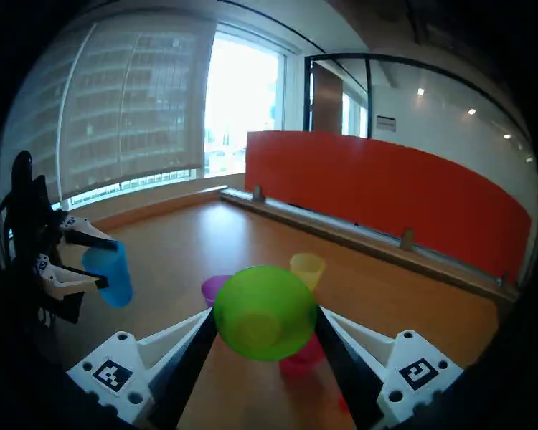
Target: Pour water
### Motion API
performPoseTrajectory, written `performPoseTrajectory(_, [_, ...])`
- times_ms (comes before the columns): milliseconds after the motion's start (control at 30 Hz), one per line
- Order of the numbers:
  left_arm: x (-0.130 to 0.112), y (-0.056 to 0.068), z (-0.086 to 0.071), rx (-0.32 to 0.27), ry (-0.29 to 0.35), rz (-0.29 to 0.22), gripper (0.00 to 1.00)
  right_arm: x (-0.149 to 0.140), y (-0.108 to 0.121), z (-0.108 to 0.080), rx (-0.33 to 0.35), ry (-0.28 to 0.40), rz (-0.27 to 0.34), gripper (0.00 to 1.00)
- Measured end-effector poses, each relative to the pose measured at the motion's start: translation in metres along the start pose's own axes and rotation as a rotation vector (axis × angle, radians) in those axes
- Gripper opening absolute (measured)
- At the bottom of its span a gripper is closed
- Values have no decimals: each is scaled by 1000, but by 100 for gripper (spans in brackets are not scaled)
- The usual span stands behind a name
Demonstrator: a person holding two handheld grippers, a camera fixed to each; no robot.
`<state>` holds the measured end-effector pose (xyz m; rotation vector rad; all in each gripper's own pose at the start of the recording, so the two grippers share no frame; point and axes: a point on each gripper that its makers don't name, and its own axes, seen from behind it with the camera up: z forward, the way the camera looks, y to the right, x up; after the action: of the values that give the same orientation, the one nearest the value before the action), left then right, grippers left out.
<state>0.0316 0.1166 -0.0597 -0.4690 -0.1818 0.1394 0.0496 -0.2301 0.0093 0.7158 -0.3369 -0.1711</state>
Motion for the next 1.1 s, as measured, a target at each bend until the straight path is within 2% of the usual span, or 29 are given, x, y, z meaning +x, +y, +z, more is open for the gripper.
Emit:
performPoseTrajectory(267, [-1,1,-1,1,-2,-2,89,5,-9,-11,7,79,1,95])
performPoseTrajectory(767, [-1,5,0,-5,1,-1,89,10,-13,-19,-6,177,17,95])
performPoseTrajectory(1100, [-1,6,1,-8,1,-10,89,17,-15,-24,-9,236,-1,95])
